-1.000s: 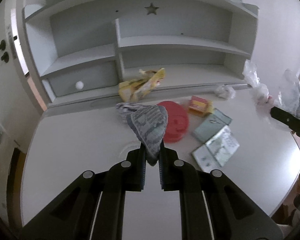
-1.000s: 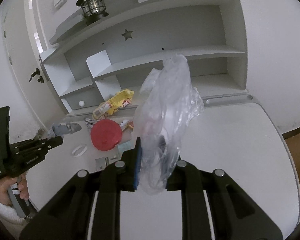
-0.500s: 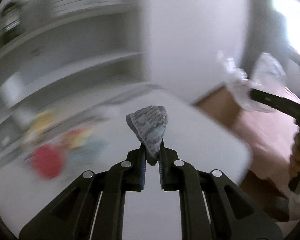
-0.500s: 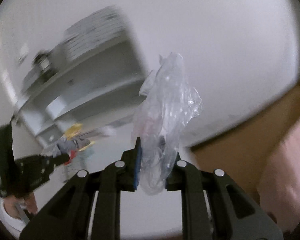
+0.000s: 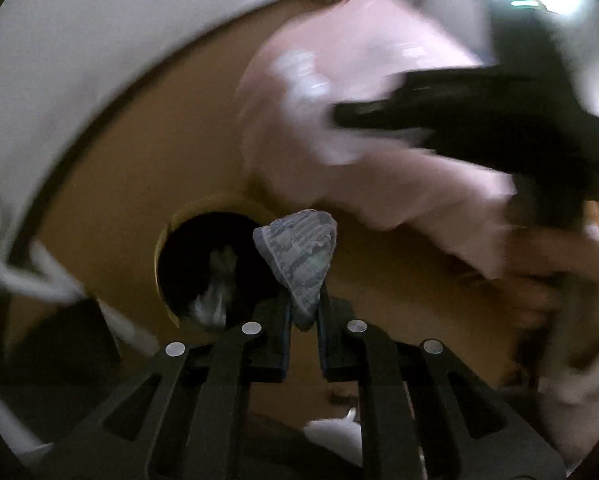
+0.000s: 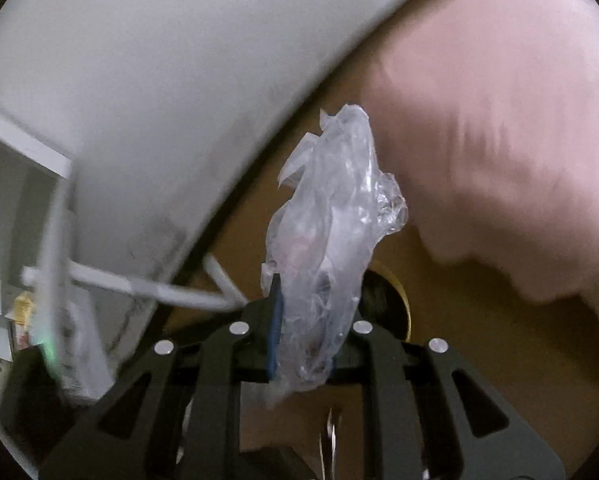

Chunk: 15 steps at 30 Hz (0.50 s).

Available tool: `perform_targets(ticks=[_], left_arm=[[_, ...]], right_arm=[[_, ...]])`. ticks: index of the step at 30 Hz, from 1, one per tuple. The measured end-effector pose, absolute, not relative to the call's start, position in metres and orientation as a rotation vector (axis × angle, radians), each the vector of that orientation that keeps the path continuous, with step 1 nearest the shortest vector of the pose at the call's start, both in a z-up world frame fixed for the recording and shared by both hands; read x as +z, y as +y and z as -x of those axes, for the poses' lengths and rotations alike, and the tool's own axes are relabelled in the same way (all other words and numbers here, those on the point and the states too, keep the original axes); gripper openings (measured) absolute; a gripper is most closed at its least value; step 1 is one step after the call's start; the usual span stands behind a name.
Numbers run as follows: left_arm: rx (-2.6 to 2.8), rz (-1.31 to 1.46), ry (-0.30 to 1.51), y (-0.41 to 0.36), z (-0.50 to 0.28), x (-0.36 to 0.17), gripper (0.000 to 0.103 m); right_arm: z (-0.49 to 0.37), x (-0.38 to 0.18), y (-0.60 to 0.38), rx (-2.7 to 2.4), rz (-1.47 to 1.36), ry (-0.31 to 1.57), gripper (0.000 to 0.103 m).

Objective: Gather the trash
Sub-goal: 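Carry both items over the black bin and open both grippers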

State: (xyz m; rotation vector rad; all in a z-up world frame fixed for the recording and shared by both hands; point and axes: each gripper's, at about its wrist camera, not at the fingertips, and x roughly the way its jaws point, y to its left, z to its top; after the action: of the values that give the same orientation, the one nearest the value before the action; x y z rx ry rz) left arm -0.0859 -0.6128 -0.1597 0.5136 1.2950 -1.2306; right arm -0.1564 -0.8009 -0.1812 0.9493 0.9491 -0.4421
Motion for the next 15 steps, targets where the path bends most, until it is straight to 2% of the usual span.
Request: perform_targets(ticks=[2,5,7,15], left_arm=[[-1.141,-0.536,1.405,-0.618,0.069,-0.222,0.01],[-1.062,-0.556,1.44,-0.618,0.053,-0.274,0.01],[-0.996,-0.493,1.562,-0.612,0.04,-0.303,0.01],[-0.986,-0.384,1.663,-0.614,0.029,-0.327,0.01]], right_arm=[[0.15,-0.225,-0.805,-0.426,-1.02,1.051,0.017],[0.143,-0.279,-0.81,-0.426,-1.12,1.159,0.017],[0.137,-0.303,-0.809,-0.42,-1.168,1.201,0.017],[0.122,-0.347,-0.788,-0.496,-1.268,1.21,0.017]])
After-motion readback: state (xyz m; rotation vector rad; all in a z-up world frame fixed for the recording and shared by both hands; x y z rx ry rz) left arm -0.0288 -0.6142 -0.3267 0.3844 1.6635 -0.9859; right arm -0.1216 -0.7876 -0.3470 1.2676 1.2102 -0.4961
